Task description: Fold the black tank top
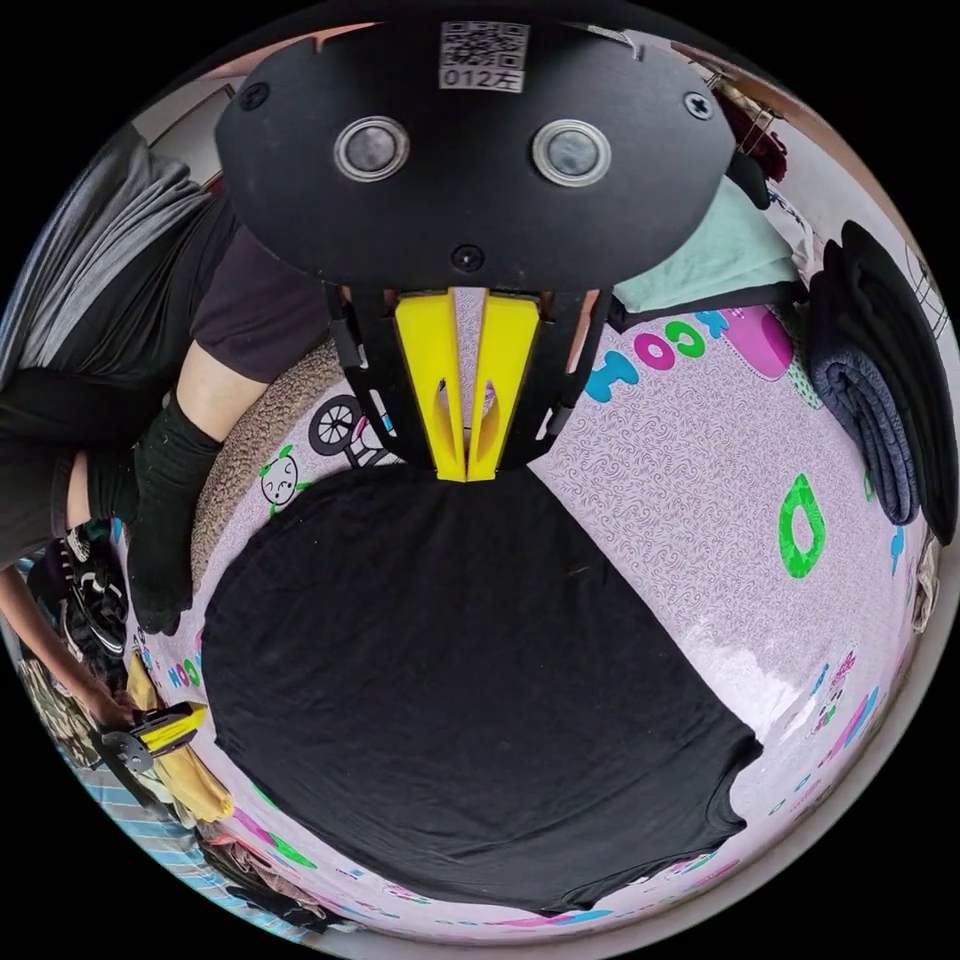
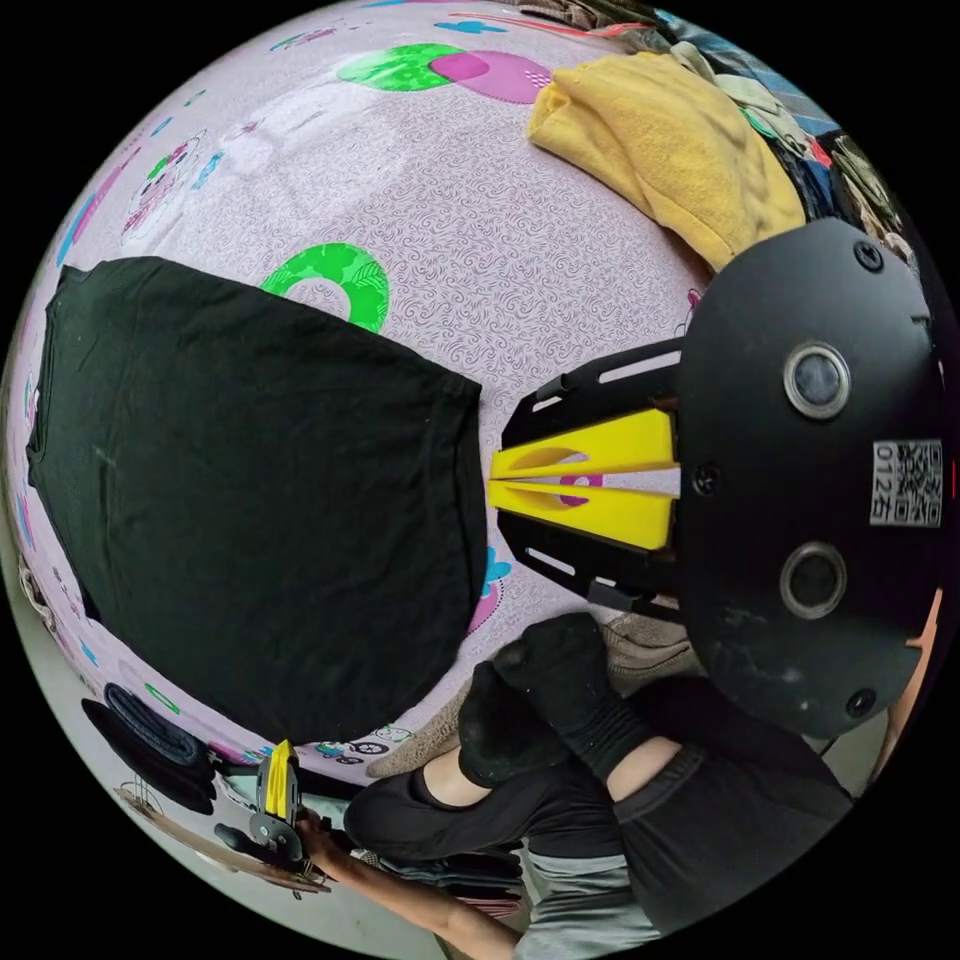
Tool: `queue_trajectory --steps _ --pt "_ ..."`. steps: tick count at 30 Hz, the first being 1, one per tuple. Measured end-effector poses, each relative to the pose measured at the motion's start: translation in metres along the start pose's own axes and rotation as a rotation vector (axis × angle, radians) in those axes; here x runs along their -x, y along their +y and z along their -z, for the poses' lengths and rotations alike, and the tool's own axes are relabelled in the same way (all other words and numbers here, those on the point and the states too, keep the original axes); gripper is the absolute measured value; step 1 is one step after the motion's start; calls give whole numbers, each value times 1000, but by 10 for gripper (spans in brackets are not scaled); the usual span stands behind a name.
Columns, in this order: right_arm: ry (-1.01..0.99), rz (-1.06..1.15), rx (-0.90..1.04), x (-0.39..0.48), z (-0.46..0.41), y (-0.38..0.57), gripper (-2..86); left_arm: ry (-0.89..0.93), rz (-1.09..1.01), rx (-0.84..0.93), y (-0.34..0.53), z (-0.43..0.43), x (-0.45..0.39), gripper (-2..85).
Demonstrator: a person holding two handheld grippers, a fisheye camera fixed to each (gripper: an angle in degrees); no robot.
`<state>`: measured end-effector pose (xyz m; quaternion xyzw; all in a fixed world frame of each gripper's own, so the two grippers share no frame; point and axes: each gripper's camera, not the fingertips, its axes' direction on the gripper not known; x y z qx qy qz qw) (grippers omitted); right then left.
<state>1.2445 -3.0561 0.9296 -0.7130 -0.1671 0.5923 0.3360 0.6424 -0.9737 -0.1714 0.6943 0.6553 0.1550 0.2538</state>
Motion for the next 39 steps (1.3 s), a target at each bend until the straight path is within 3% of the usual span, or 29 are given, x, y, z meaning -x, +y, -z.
queue_trajectory --steps 8,22,28,36,39 --pt "71 -53 -160 10 41 -32 -9 -61 -27 -78 -25 18 -18 6" --pt "98 -12 3 48 36 -109 -9 16 -18 -32 -21 10 -9 6" --pt "50 7 91 59 50 -144 -9 57 -89 95 -25 17 0 6" --pt "-56 -30 -184 31 174 -265 -9 -51 242 -440 -85 118 132 12" --pt "-107 -87 -290 12 207 -317 -9 -41 366 -547 -123 133 177 20"
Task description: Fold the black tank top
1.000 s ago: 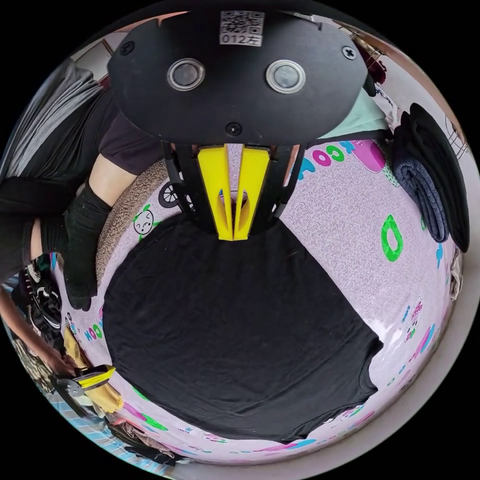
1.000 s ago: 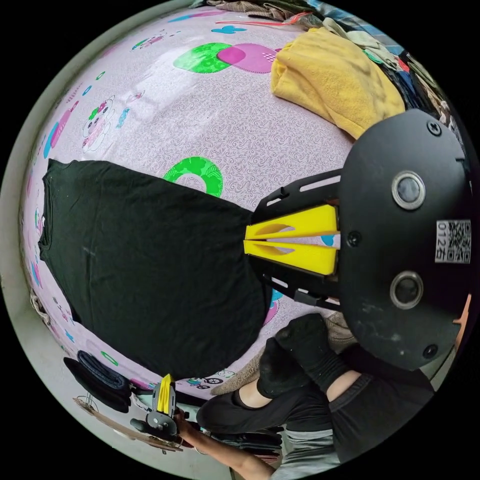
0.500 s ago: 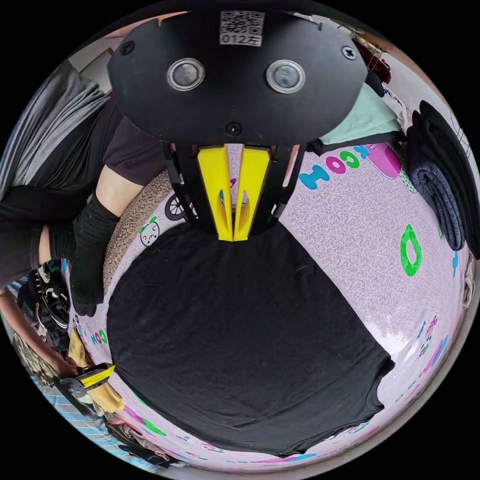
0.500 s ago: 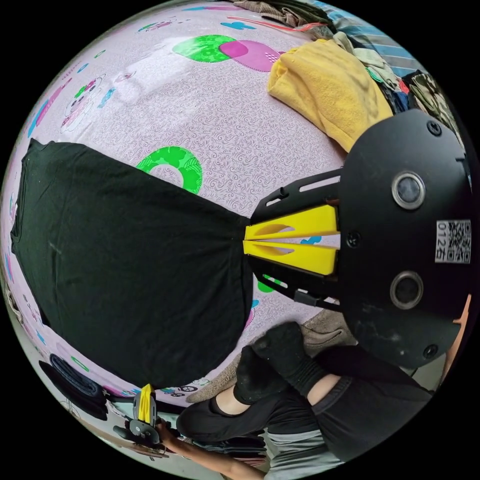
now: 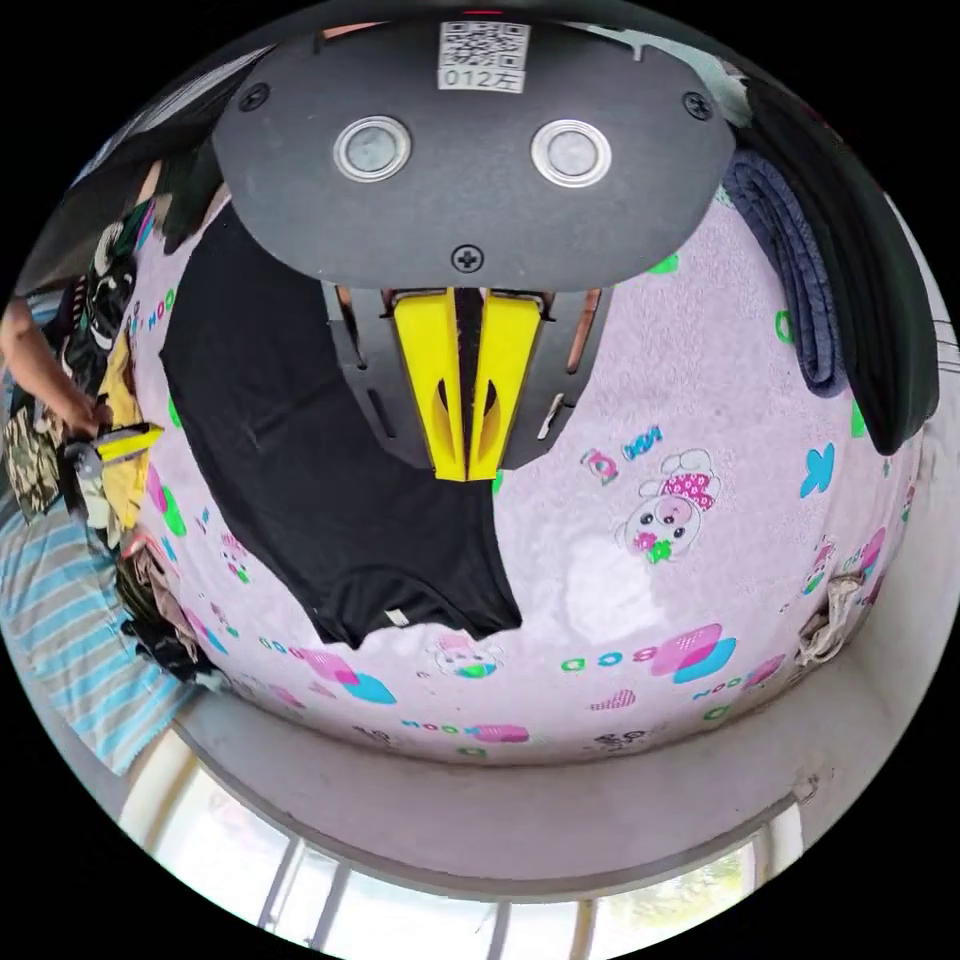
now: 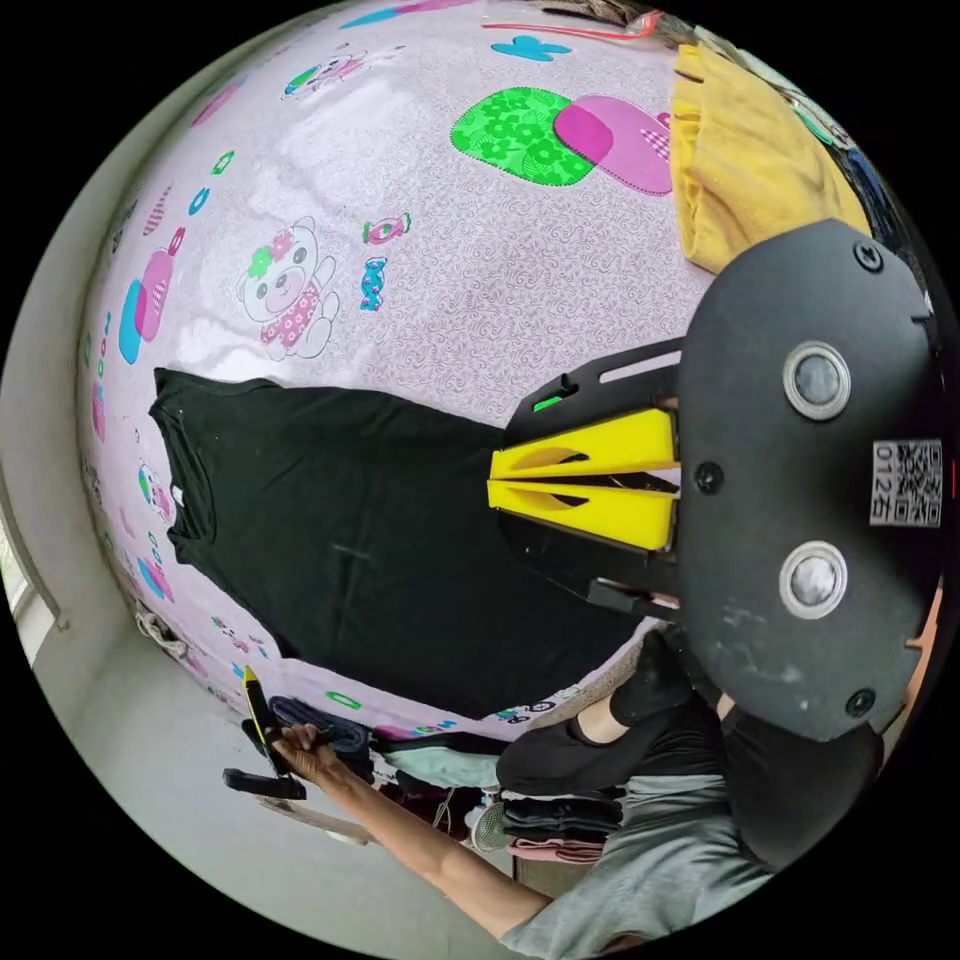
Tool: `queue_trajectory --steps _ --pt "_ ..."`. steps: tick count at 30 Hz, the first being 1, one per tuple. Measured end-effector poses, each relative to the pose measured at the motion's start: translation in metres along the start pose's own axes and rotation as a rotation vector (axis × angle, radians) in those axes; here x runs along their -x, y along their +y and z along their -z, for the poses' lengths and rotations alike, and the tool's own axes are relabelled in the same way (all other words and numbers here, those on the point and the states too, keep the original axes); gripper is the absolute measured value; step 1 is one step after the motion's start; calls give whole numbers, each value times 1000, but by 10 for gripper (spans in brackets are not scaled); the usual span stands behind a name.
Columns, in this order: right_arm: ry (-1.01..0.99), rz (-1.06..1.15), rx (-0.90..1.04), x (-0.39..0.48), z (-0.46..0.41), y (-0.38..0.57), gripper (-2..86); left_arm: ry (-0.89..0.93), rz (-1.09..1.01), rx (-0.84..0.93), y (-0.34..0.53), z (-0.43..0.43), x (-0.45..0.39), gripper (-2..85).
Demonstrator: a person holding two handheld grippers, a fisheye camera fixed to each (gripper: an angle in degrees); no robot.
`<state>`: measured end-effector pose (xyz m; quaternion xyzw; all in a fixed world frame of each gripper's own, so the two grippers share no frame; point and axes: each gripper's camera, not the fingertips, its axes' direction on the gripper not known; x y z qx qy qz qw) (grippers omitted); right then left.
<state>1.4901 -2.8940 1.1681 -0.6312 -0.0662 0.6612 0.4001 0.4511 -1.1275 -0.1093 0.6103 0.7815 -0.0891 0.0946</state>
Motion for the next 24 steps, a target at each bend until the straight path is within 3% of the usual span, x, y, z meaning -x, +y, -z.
queue_trajectory --steps 5,13,19,24 --pt "-105 -31 -175 -1 1 -80 -8 -78 68 -44 -64 -31 19 49" --pt "-136 9 -263 29 -29 -213 -7 -142 45 -10 -108 -75 36 93" --pt "-52 56 -300 56 -49 -346 2 -68 51 -17 -113 -84 57 91" --pt "29 -53 -346 37 -55 -485 61 -80 -35 5 -106 -84 61 64"
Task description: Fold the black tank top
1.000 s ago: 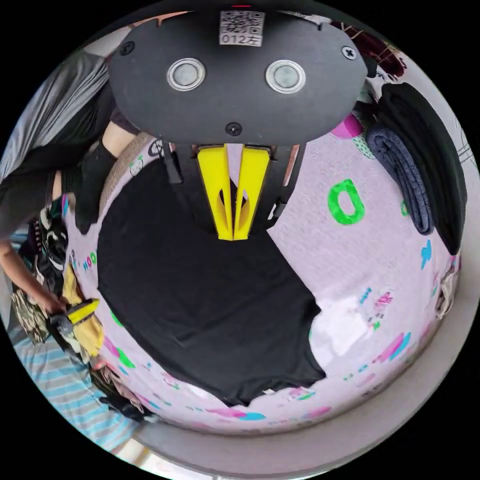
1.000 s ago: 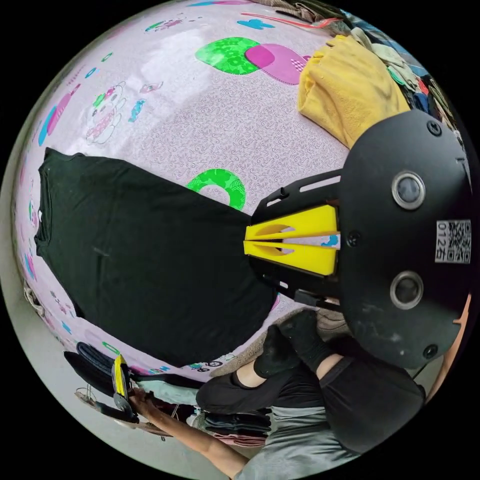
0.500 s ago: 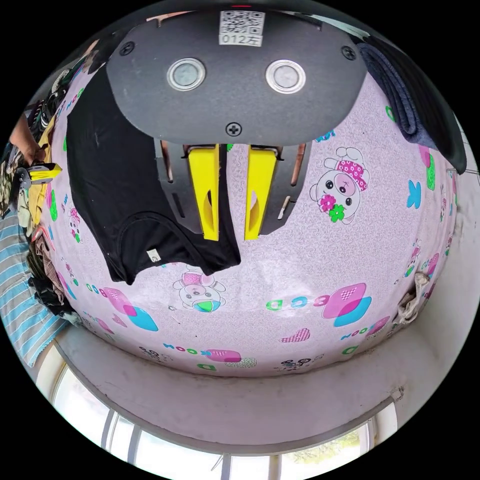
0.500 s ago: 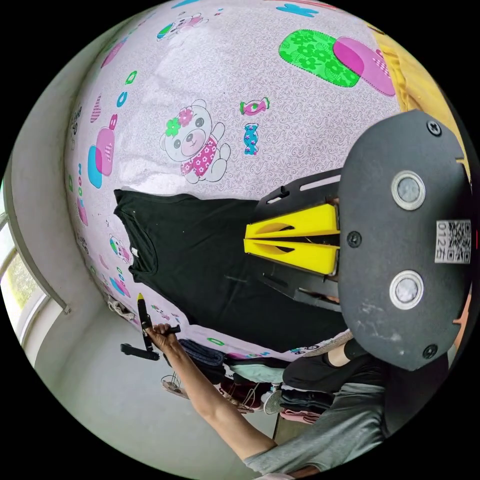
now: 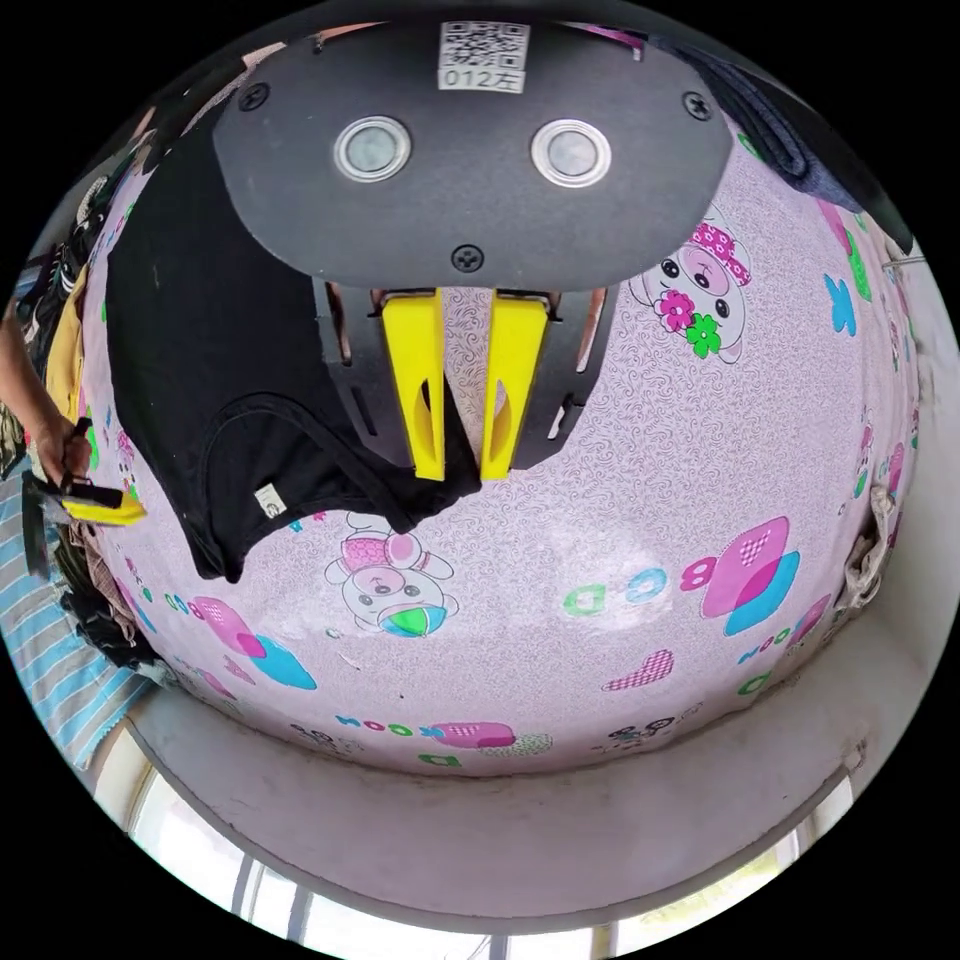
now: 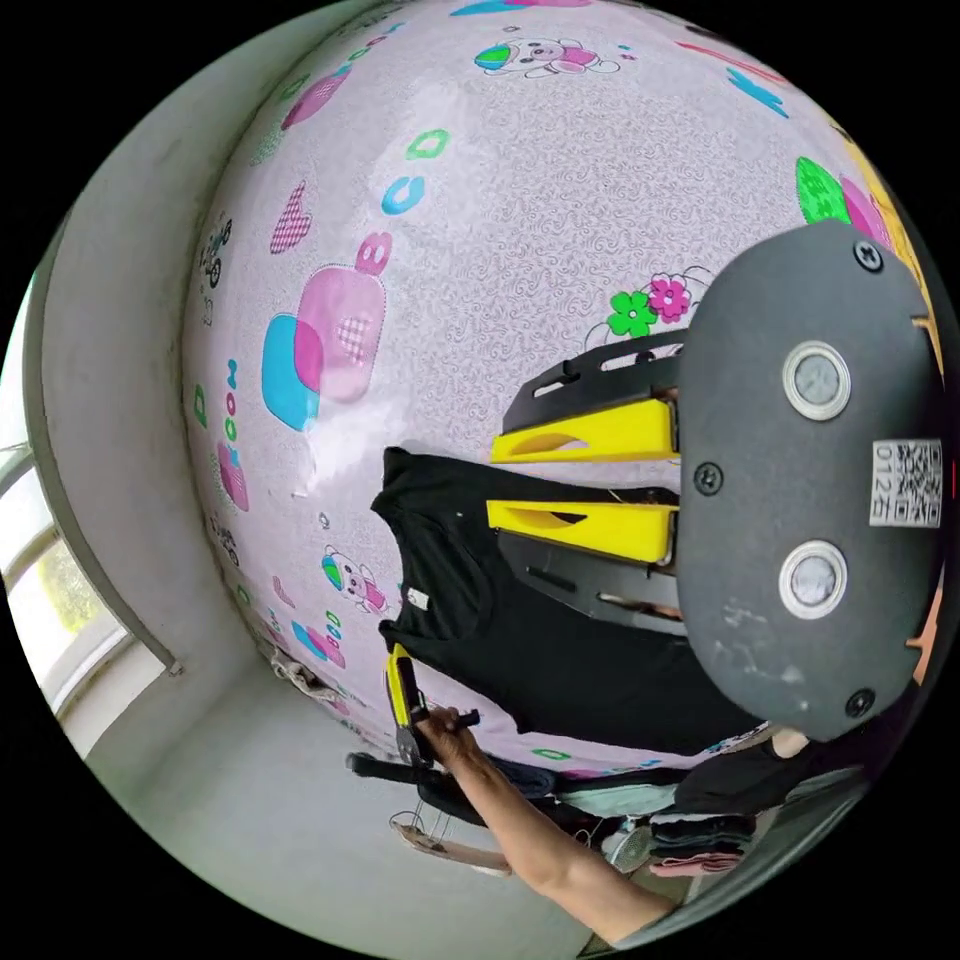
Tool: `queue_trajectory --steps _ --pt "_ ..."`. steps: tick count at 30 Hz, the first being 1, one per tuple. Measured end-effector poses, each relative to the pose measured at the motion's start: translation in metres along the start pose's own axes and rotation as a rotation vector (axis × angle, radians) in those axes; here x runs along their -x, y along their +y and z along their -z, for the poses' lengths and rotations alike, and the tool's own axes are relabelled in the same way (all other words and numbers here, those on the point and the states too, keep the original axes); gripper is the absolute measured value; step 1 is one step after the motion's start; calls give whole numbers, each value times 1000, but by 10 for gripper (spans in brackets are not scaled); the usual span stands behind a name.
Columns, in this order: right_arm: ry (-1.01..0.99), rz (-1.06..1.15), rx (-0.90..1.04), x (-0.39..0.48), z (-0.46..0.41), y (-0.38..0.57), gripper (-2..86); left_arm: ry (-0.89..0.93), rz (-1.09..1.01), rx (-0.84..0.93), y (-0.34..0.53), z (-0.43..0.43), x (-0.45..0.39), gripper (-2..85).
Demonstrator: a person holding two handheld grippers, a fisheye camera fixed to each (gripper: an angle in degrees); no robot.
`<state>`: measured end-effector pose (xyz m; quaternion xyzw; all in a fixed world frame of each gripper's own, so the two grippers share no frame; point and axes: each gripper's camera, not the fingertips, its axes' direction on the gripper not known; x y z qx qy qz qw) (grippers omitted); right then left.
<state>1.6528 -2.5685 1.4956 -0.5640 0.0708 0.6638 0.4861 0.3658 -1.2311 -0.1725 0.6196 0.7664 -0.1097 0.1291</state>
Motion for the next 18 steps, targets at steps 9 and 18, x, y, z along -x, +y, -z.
queue_trajectory --steps 9,18 --pt "1 -143 19 33 -105 -146 84 79 10 -10 20 9 24 31" --pt "78 -84 22 150 -175 -148 -4 27 -17 1 39 21 22 17"
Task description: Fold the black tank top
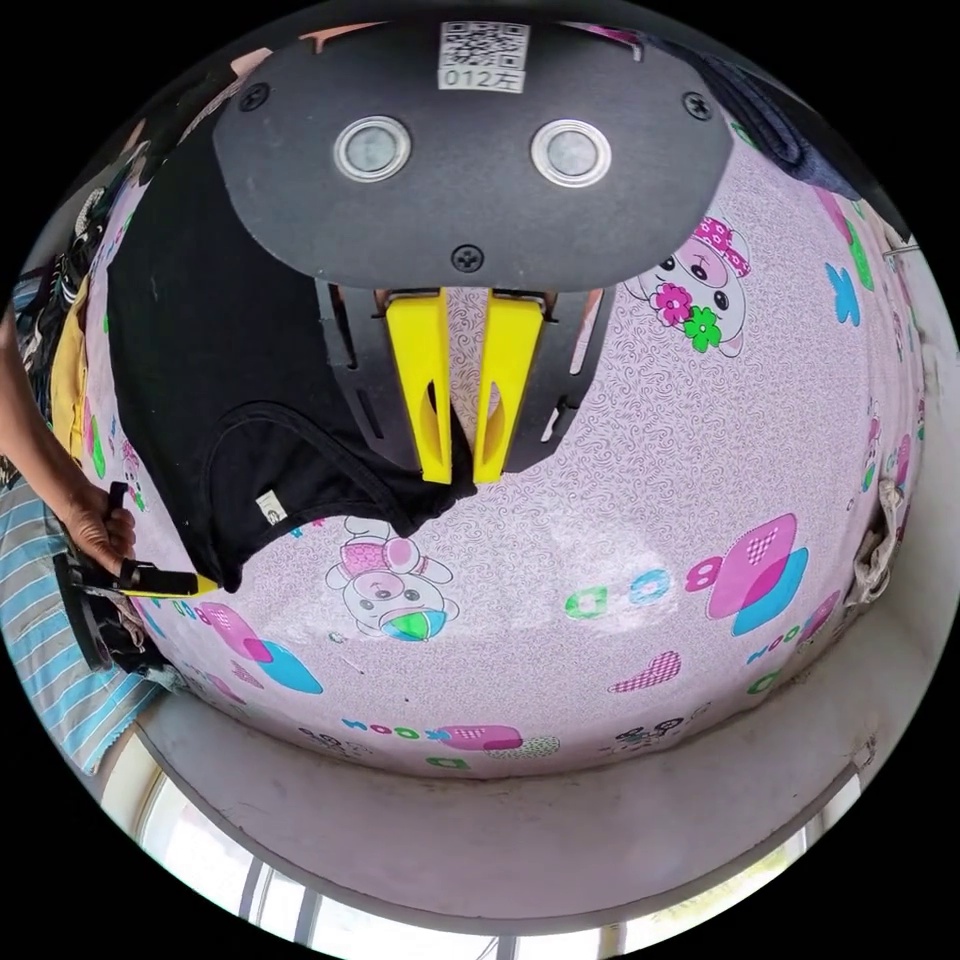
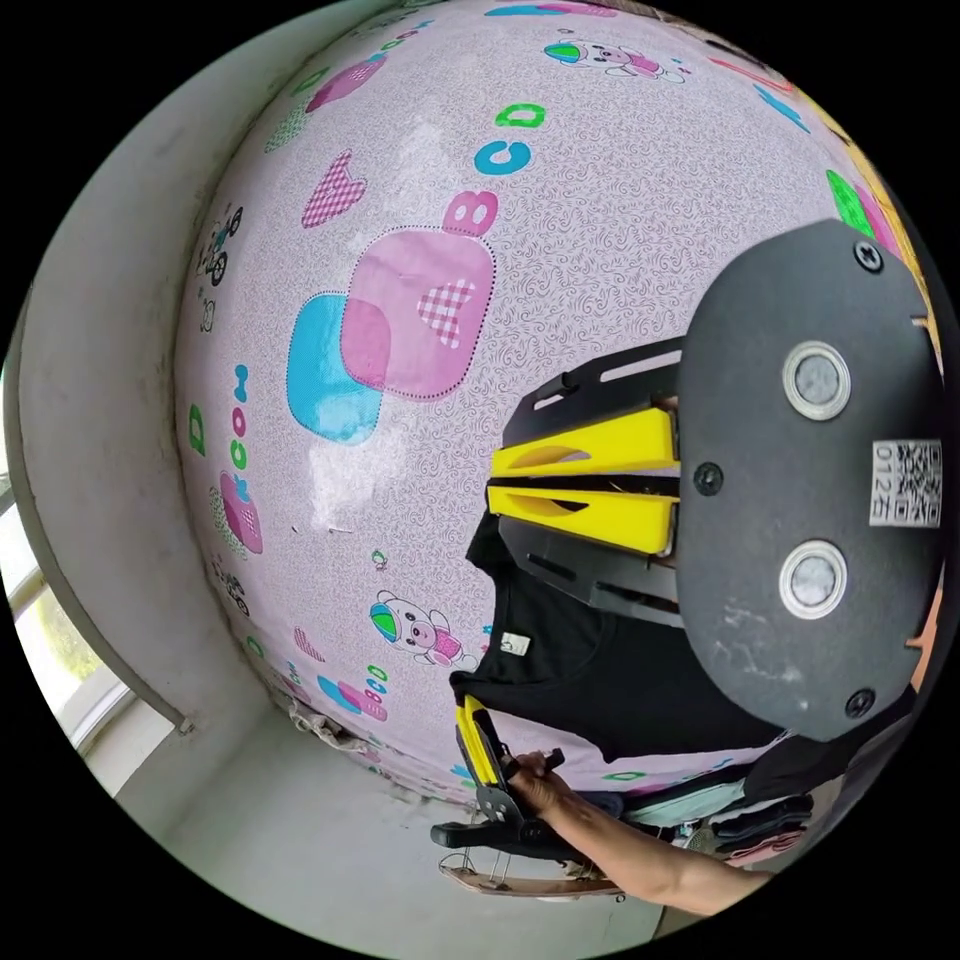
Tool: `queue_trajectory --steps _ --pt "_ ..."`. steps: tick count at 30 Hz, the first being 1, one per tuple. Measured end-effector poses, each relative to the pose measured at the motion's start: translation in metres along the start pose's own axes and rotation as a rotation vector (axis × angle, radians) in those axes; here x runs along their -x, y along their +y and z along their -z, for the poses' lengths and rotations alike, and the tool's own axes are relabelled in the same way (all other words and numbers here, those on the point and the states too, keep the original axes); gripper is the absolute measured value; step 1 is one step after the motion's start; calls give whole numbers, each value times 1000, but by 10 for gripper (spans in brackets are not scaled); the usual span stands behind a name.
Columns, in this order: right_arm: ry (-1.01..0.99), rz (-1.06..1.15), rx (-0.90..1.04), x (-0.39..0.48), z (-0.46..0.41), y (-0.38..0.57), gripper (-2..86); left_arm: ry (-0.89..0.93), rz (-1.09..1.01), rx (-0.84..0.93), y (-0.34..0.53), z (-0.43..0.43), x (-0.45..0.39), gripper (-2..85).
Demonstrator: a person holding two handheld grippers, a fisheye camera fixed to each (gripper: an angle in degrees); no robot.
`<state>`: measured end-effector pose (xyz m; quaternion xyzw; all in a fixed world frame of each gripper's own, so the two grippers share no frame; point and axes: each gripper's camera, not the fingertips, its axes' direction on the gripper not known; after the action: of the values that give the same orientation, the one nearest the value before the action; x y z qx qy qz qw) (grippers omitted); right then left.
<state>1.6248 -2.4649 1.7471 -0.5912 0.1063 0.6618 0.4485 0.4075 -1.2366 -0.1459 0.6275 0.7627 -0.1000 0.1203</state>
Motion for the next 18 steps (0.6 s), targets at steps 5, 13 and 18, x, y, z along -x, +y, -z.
queue_trajectory --steps 5,13,18 --pt "-20 -26 -65 39 38 37 -9 -122 -94 77 8 10 -16 10" --pt "-163 -17 -128 81 113 121 -9 60 -78 -91 49 87 10 6" --pt "-198 12 -124 120 167 191 -8 114 -156 -161 92 145 4 2"
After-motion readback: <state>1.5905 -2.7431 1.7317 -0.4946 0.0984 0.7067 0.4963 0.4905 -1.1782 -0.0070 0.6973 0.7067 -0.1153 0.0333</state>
